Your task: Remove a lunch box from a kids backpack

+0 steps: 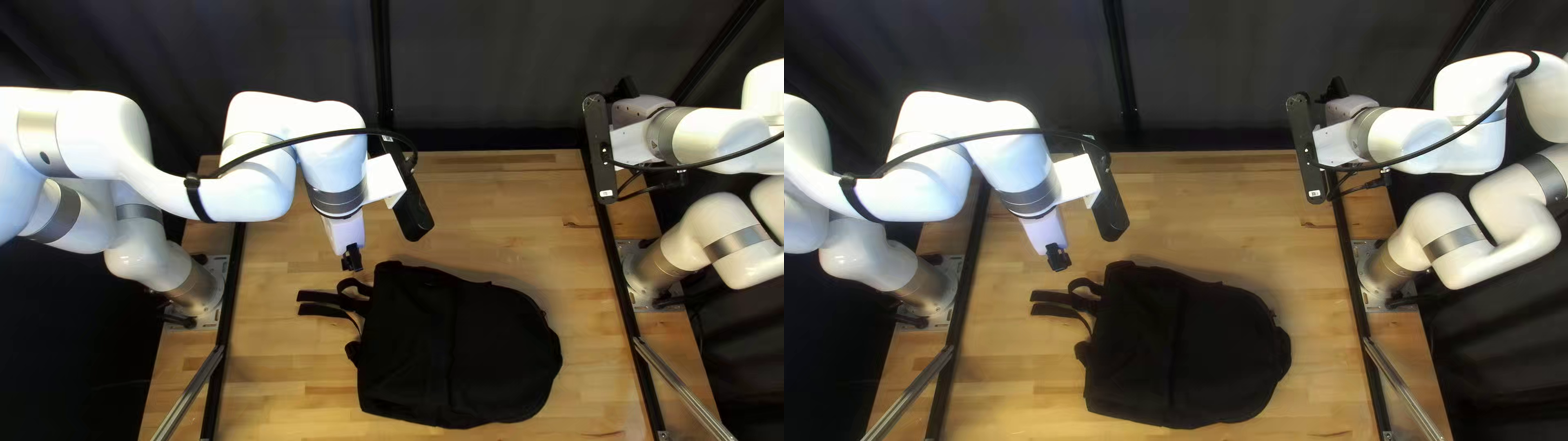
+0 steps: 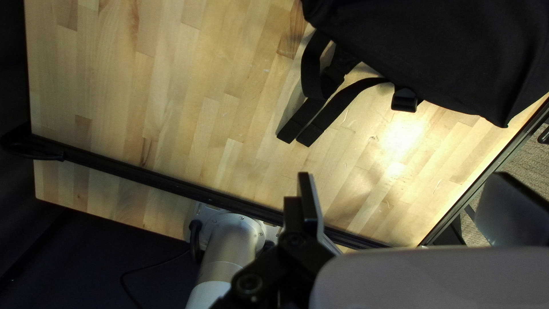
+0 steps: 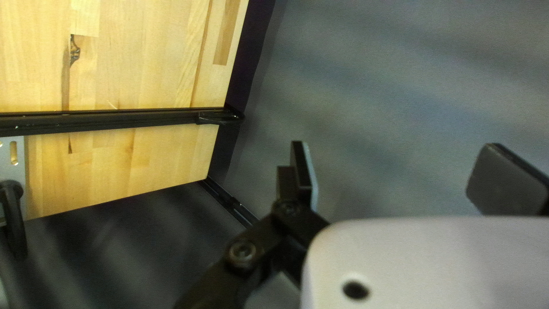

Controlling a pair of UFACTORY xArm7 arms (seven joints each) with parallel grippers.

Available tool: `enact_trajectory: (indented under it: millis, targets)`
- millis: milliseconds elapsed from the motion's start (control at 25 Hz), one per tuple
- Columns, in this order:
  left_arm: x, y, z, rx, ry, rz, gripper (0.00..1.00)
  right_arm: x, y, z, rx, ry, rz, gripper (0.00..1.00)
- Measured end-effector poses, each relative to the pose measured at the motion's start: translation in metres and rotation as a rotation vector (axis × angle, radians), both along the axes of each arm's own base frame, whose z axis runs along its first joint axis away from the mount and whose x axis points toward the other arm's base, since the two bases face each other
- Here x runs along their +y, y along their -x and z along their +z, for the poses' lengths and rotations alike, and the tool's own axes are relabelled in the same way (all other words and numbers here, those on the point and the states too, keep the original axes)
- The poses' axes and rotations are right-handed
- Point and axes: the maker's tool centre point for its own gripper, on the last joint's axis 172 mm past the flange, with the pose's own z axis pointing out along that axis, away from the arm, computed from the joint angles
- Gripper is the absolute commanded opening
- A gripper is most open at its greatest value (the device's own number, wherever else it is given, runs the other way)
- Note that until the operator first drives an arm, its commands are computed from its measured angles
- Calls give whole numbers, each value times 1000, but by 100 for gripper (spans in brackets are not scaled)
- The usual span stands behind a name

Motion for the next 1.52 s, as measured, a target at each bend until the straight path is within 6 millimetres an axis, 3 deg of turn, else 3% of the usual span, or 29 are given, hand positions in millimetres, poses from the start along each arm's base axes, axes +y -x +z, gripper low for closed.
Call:
enact_trajectory:
  millis: [320,480,680,920,1120,1320,1520]
  targets:
    - [0,0,0,0,4,3,100,0,0,0,0,0,0,100]
    - [14,-21,-6,-16,36,13,100,0,0,0,0,0,0,100]
    - [28,-48,-46,-73,71,34,100,0,0,0,0,0,0,100]
    - [27,-98,-99,-167,131,116,100,0,0,0,0,0,0,100]
    - [8,-120,-139,-182,181,223,100,0,0,0,0,0,0,100]
    - [-15,-128,-154,-169,209,322,100,0,0,0,0,0,0,100]
    - [-36,-152,-165,-135,233,390,100,0,0,0,0,0,0,100]
